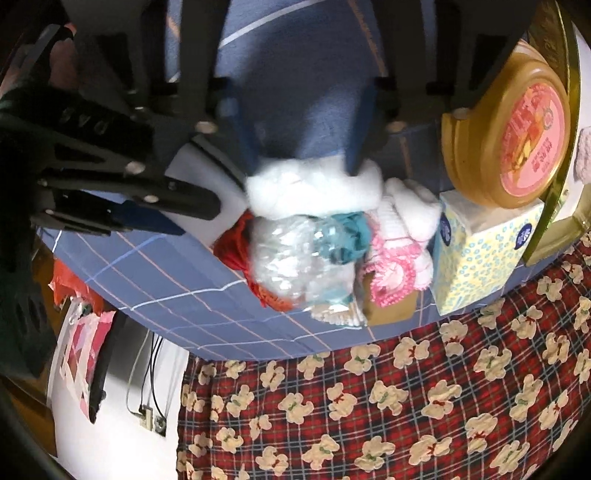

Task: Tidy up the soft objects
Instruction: 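Grasp the white sponge with the right gripper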

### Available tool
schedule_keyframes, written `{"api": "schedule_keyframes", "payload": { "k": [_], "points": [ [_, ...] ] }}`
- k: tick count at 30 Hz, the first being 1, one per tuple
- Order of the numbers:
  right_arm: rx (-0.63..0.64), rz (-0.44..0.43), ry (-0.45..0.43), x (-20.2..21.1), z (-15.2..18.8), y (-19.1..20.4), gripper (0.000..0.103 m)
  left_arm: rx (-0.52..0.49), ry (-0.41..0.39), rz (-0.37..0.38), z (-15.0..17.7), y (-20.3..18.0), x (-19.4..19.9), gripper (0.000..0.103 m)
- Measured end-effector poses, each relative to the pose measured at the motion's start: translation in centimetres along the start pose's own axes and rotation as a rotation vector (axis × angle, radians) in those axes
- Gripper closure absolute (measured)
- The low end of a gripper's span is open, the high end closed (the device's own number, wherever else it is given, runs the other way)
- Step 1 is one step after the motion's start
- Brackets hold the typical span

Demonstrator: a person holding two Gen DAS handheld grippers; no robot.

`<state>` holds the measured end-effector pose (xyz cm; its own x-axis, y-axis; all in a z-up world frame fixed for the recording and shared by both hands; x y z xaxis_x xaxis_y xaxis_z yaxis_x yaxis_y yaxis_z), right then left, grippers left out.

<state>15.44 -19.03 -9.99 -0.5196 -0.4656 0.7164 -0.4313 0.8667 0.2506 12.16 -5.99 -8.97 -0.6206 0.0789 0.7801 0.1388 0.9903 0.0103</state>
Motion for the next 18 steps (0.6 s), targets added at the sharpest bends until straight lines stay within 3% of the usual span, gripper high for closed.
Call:
{"api": "schedule_keyframes", "payload": {
  "k": [3, 5, 7, 13, 15, 17, 18],
  "points": [
    [0.002, -0.004, -0.009, 0.2, 0.1, 0.1, 0.062, 0.010, -0.002, 0.019, 0.0, 0.7, 0.0, 0.079],
    [0.001, 0.020, -0.014, 0.4, 0.2, 0.2, 0.045, 0.021, 0.001, 0.051, 0.0, 1.0, -0.1, 0.094],
    [0.011, 0.026, -0.005, 0.5, 0.4, 0.3, 0.035, 0.025, -0.001, 0.072, 0.1, 0.9, 0.0, 0.095],
    [0.091, 0.058, 0.024, 0.2, 1.0, 1.6, 0.033, 0.048, -0.041, 0.056, 0.4, 1.1, 0.9, 0.094],
    [0.100, 0.068, 0.039, -0.1, 0.8, 1.7, 0.033, 0.042, -0.036, 0.059, 0.5, 1.2, 1.0, 0.084],
    [0.121, 0.099, 0.048, -0.4, 0.8, 1.7, 0.034, 0.032, -0.038, 0.048, 0.7, 1.3, 1.4, 0.053],
    [0.131, 0.108, 0.054, -0.6, 0.8, 1.7, 0.034, 0.026, -0.042, 0.045, 0.7, 1.4, 1.5, 0.047]
  ]
}}
Point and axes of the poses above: each gripper's, at about its wrist camera, not at the fingertips, and x roughly against the way its jaws point, y to its left, z to its underside, the point moved 1 cm from there along -x, roughly the way its jaws point, and after that the axes turned 5 degrees about y, right-handed, at the moved point
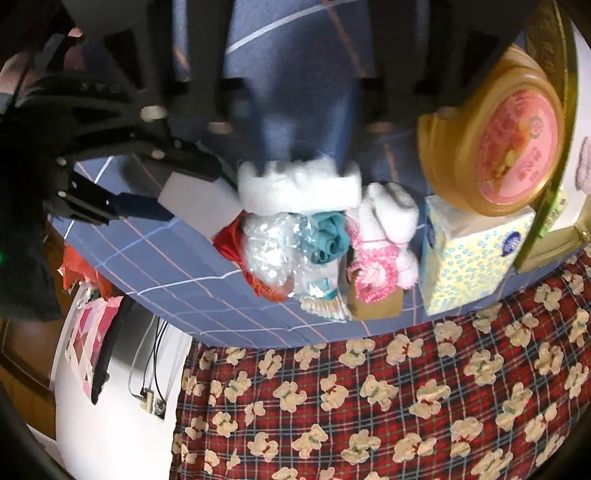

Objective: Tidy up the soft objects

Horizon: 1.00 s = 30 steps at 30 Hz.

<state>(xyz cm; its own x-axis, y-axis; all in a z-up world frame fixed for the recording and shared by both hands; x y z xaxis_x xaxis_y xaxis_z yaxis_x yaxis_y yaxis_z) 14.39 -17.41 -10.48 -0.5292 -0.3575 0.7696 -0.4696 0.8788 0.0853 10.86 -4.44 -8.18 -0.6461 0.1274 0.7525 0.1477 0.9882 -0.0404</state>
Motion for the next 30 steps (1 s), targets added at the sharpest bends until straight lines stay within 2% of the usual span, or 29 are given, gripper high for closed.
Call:
{"api": "schedule_keyframes", "payload": {
  "k": [1, 2, 3, 6, 8, 9, 12, 14, 18, 22, 30],
  "points": [
    [0.001, -0.012, -0.004, 0.1, 0.0, 0.0, 0.040, -0.008, -0.007, 0.001, -0.1, 0.1, 0.3, 0.037],
    [-0.002, -0.040, -0.007, 0.3, 0.1, -0.1, 0.048, -0.016, -0.010, 0.003, -0.2, 0.1, 0.4, 0.034],
    [-0.007, -0.047, -0.009, 0.4, 0.2, -0.1, 0.048, -0.027, -0.013, 0.004, -0.5, 0.2, 0.7, 0.034],
    [0.001, 0.037, -0.035, 1.0, 0.3, -0.5, 0.048, -0.079, -0.015, 0.003, -1.3, -0.2, 1.0, 0.029],
    [-0.030, 0.031, -0.039, 1.4, 0.2, -1.5, 0.048, -0.157, 0.022, 0.022, -1.6, -1.2, 0.5, 0.016],
    [-0.036, 0.037, -0.043, 1.5, 0.1, -1.9, 0.048, -0.202, 0.041, 0.028, -1.7, -1.8, 0.1, 0.016],
    [-0.047, 0.047, -0.051, 1.9, 0.2, -2.7, 0.048, -0.276, 0.056, -0.039, -2.3, -2.7, -0.9, 0.016],
    [-0.048, 0.047, -0.054, 1.9, 0.3, -2.8, 0.048, -0.317, 0.085, -0.042, -2.5, -3.2, -1.7, 0.018],
    [-0.050, 0.039, -0.053, 1.3, 0.4, -2.8, 0.048, -0.373, 0.137, -0.067, -2.4, -3.6, -3.0, 0.019],
    [-0.060, 0.024, -0.052, 1.1, 0.5, -3.0, 0.048, -0.396, 0.141, -0.101, -2.6, -3.6, -3.9, 0.020],
    [-0.078, 0.020, -0.069, 1.3, 0.7, -3.3, 0.048, -0.385, 0.073, -0.137, -2.2, -4.1, -3.1, 0.047]
  ]
}}
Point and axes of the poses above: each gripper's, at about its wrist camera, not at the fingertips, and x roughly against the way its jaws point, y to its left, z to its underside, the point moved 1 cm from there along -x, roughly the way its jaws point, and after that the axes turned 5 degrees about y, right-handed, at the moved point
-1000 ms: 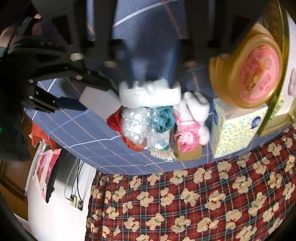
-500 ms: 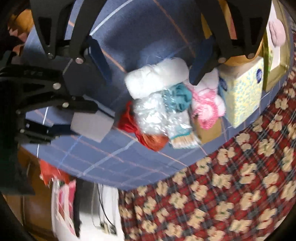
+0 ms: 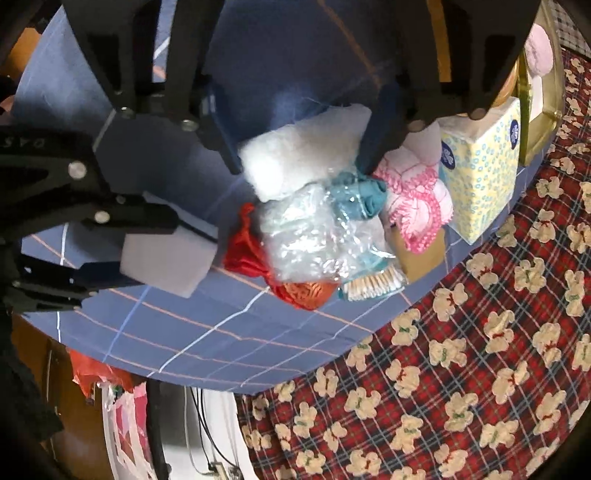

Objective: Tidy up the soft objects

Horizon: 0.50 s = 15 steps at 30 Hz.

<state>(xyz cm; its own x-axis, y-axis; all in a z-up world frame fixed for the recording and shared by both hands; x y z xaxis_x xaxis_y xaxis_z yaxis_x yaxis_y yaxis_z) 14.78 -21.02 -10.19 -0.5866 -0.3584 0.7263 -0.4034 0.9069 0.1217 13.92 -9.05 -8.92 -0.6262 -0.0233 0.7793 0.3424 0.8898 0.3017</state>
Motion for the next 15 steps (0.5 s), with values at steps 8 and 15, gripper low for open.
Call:
{"api": "schedule_keyframes", "payload": {
  "k": [8, 15],
  "points": [
    [-0.029, -0.006, -0.074, 1.2, 0.1, -0.4, 0.048, 0.124, -0.087, 0.056, 0.4, 0.8, 1.8, 0.071],
    [-0.051, -0.015, -0.131, 2.1, 0.2, -0.8, 0.048, 0.235, -0.227, 0.109, 1.3, 1.7, 4.7, 0.075]
  ]
}}
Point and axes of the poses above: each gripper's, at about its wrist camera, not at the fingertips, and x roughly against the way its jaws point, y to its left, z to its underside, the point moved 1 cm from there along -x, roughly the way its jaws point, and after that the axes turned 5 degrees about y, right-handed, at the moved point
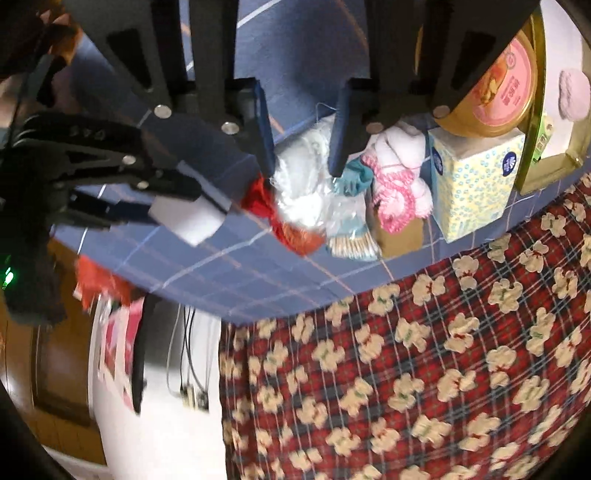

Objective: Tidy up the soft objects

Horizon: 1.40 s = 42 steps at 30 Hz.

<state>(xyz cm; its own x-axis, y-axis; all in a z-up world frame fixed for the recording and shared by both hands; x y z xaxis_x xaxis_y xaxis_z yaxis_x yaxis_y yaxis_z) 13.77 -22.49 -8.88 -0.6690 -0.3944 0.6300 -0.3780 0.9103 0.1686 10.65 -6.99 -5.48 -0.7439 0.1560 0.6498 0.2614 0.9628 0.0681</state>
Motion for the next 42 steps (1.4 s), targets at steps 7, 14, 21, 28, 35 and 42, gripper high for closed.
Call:
{"api": "schedule_keyframes", "payload": {
  "k": [7, 14, 21, 28, 35, 42],
  "points": [
    [-0.010, 0.016, -0.042, 0.5, -0.1, 0.2, 0.048, 0.069, -0.064, 0.033, 0.4, 0.9, -0.2, 0.076],
    [-0.008, 0.005, -0.031, 0.2, -0.2, 0.6, 0.048, 0.090, -0.084, 0.028, 0.3, 1.1, -0.2, 0.076],
    [0.018, -0.009, -0.071, 0.8, -1.1, 2.2, 0.048, 0.120, -0.099, 0.009, 0.5, 1.7, 0.1, 0.076],
    [0.021, 0.002, -0.099, 0.4, -1.8, 2.8, 0.048, 0.134, -0.143, -0.005, 0.7, 2.0, 0.9, 0.076],
    [0.019, 0.005, -0.159, 1.0, -2.0, 3.4, 0.048, 0.144, -0.194, -0.014, 0.9, 2.3, 1.7, 0.076],
    [-0.019, 0.020, -0.237, 1.5, -2.4, 3.5, 0.048, 0.167, -0.212, -0.014, 1.0, 2.8, 2.1, 0.076]
  ]
}}
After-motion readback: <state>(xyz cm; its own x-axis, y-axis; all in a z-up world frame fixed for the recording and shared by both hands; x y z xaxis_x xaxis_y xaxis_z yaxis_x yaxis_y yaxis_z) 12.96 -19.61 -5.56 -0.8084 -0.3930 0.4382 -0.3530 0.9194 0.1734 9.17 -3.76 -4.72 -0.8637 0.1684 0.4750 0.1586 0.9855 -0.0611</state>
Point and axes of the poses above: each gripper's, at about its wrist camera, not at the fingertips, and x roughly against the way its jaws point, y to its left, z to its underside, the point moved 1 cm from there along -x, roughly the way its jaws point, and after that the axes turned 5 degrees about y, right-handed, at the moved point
